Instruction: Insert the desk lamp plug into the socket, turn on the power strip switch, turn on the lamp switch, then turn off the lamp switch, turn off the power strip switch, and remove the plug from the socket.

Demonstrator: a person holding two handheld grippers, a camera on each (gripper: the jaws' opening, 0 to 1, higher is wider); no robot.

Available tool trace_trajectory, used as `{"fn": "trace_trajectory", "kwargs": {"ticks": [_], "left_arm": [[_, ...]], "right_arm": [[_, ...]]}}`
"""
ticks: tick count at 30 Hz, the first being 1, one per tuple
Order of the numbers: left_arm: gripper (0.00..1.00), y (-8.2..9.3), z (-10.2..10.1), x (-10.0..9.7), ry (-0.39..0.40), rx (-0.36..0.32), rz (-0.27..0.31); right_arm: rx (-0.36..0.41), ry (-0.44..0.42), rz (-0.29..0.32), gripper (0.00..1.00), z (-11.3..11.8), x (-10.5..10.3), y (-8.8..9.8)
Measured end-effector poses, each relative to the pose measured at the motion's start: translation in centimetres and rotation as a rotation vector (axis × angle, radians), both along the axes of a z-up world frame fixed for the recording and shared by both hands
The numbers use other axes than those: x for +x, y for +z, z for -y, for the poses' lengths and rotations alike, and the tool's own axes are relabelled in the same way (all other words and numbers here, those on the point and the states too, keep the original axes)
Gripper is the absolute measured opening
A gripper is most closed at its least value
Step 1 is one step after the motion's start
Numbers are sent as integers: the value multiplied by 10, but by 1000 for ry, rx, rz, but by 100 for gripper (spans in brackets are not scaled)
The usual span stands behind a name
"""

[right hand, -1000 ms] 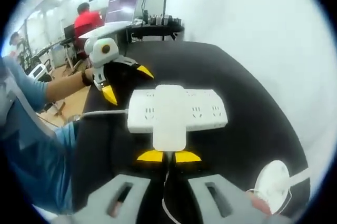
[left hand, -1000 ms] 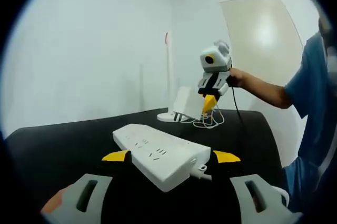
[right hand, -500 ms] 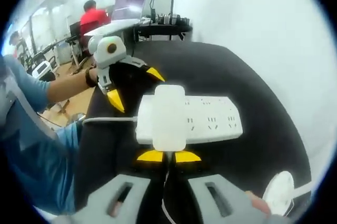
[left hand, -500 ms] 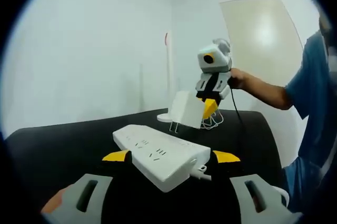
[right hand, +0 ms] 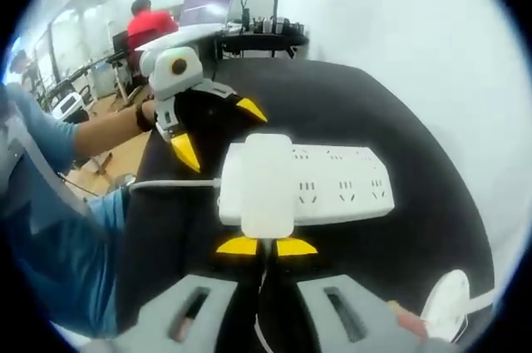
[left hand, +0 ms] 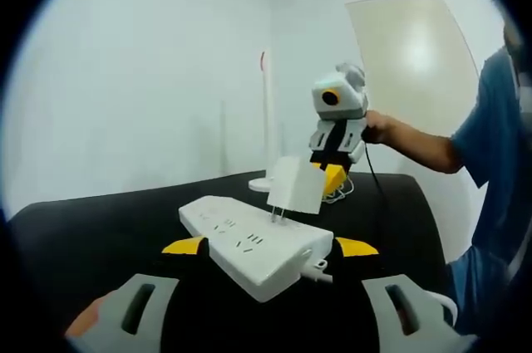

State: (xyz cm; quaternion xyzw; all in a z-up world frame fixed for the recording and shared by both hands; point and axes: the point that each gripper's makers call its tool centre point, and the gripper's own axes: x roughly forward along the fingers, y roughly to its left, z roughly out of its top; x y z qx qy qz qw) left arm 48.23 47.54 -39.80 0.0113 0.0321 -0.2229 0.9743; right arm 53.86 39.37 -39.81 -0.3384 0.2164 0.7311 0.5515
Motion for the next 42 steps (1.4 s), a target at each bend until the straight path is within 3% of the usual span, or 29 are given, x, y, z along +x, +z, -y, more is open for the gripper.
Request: {"fn": "trace_trajectory", "kwargs": {"ticks": [42], "left_arm": [[56,-3,-14,4,2,9,-11]], "right_arm": [[-47,-4,-23,7,12,0,-21]]}}
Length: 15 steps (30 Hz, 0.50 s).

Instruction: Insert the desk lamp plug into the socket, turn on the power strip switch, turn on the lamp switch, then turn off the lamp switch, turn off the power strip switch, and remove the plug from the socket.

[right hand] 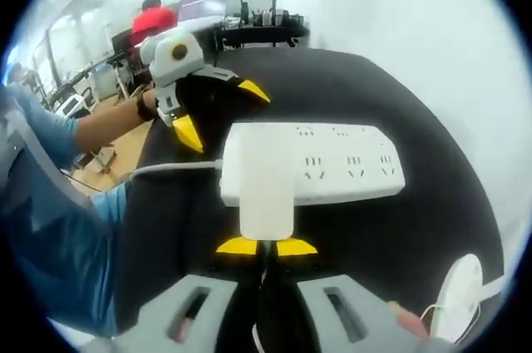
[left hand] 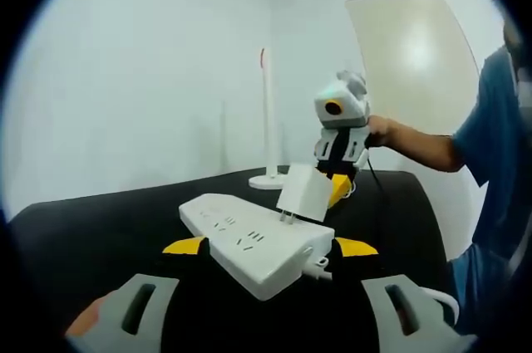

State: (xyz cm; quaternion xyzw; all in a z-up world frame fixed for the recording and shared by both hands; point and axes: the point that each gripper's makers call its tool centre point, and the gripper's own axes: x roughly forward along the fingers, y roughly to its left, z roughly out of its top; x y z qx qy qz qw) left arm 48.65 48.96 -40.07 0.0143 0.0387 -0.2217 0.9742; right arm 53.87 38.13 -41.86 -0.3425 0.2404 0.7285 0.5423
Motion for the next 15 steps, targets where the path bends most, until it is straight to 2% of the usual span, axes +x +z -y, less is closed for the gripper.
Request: {"fn": "trace_trajectory", "kwargs": {"ticks": [12,15], "left_arm": [[56,1,1,-1,-2,-4,1],[56,1,1,-1,-1,-5,-1]], "right_arm": [[3,2,0,7,-3,2,2],[-13,12,22,7,-7,4,6]]}}
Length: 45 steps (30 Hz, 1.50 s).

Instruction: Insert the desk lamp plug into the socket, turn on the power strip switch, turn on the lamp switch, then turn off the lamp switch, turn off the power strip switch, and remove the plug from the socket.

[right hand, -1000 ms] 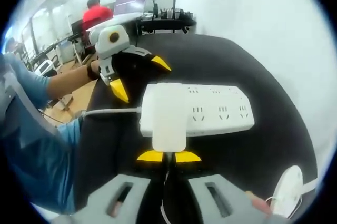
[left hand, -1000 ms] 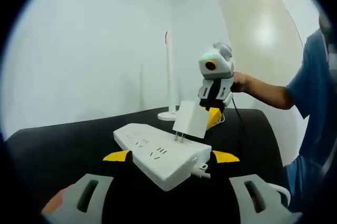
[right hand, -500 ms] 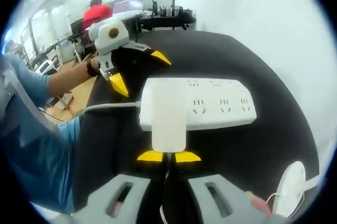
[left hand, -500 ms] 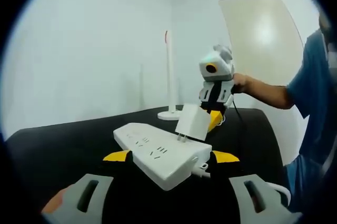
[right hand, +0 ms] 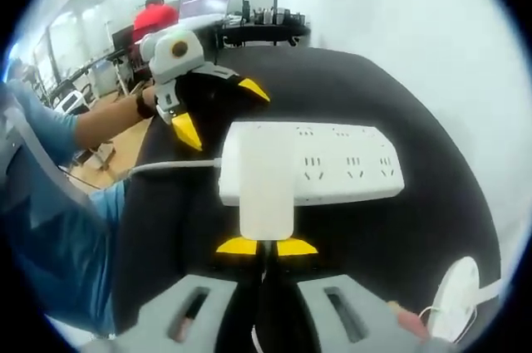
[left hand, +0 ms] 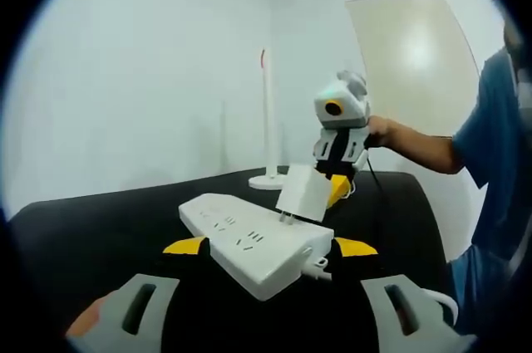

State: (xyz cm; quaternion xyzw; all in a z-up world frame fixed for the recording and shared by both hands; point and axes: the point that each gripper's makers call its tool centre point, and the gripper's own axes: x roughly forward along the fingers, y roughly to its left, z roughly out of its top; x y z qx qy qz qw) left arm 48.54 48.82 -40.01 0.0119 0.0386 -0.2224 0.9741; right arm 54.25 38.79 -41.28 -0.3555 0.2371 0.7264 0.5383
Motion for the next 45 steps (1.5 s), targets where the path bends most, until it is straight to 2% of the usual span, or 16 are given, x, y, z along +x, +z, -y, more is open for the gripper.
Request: {"fn": "trace_trajectory", "kwargs": {"ticks": [5,13,24,30,37,43,45], "left_arm": [[55,2,8,-3,-4,-14,0],[54,0,-3,1,0,-30,-6],[47,8,-2,0,21,-91,12],[45,6,-1,1,27,-84,2],[44,5,-2,0,31,-80,-3],[42,11,-2,-2,22,-95,19],[41,13,-2,-3,17,-101,27]], "right_arm": [[-58,29,17,7,-2,-2,7],[-117,61,-20,7,0,-6,5],[-136,134,-67,7,4,-11,4],[-92,136,-135,7,3,-12,8],[-41,124,-245,7,4,-14,8],[-36,91,-339,7,5,-16,5],[-35,91,-349,7,6,-16,4]]}}
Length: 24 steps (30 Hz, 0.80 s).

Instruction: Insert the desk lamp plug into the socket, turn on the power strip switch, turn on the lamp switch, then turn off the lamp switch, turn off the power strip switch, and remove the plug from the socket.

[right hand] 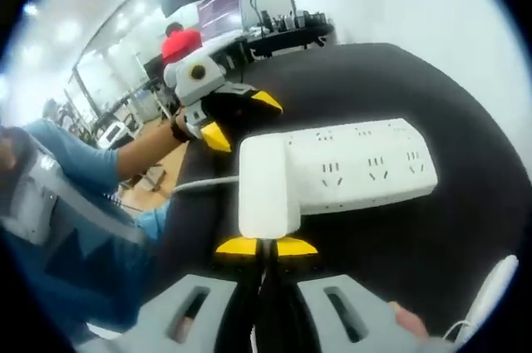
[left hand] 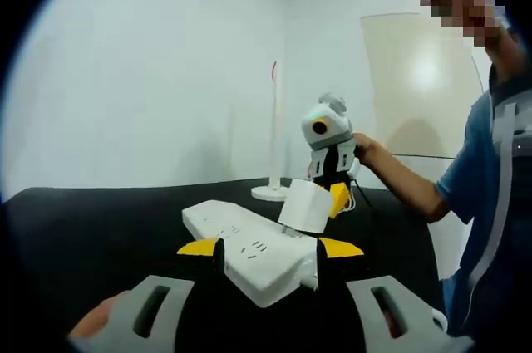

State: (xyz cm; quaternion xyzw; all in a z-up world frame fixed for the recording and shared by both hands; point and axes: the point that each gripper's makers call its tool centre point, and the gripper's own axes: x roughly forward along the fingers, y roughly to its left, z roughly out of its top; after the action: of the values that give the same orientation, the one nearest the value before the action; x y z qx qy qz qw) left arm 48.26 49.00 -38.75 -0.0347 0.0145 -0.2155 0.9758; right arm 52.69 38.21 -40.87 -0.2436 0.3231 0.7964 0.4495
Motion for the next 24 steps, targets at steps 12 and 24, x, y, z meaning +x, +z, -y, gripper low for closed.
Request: {"fn": "trace_trajectory", "kwargs": {"ticks": [12,24], "left_arm": [[31,2,9,-2,-11,28,-3],[7,44,39,5,12,122,55]], "right_arm": [[-49,22,8,7,1,-2,4],[-147,52,40,7,2,-2,5]]}}
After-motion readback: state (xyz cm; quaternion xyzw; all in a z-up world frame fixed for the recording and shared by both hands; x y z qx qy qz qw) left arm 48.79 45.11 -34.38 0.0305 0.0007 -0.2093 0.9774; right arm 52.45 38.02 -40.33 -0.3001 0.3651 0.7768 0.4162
